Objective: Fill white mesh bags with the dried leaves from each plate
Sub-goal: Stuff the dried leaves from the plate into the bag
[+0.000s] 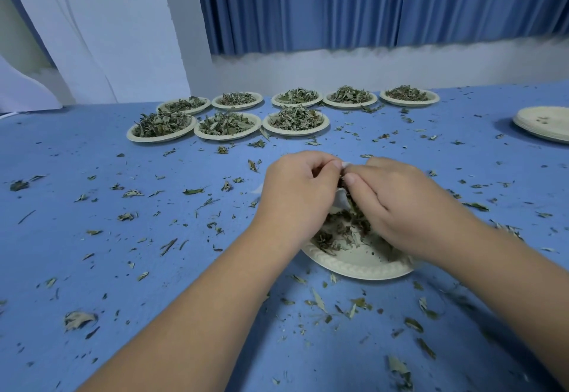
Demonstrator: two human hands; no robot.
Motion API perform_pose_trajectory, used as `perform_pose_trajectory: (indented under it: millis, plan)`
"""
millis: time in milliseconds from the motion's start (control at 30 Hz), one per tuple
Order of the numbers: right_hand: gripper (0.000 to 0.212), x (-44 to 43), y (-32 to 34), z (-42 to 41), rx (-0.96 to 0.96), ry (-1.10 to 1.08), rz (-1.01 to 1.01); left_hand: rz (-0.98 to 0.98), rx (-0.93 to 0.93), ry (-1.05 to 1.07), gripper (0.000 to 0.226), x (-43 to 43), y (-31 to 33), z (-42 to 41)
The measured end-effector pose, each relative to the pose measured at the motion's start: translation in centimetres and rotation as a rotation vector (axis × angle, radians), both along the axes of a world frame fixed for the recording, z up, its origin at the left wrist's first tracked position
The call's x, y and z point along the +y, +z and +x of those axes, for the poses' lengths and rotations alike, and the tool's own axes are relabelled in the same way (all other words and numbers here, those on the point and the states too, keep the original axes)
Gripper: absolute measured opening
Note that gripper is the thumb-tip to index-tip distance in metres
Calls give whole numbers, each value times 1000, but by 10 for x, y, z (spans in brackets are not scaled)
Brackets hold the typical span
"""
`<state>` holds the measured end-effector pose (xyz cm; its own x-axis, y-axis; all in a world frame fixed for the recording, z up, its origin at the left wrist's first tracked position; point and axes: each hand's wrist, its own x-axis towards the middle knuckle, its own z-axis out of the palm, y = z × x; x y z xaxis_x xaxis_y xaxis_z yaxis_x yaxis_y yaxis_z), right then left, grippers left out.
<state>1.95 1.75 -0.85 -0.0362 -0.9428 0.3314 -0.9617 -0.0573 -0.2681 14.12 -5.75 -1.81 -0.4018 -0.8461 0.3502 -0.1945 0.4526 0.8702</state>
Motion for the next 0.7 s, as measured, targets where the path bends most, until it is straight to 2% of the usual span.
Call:
perform_pose_trajectory:
  millis: [100, 233, 433, 600, 700]
  plan:
    - [23, 2, 1, 2, -49, 19, 46, -2, -7, 2, 23, -1, 0, 1]
    - [27, 1, 1, -4, 70, -35, 88, -2, -13, 18, 23, -2, -1, 2]
    - [36, 3, 2, -10, 34, -101, -24, -25, -16, 34, 23, -3, -1, 1]
    - [15, 6, 3, -9, 49, -132, -143, -34, -26, 40, 22, -3, -2, 0]
    - [11, 4, 2, -6, 63, -83, -176, -22, -26, 27, 22, -2, -3, -1]
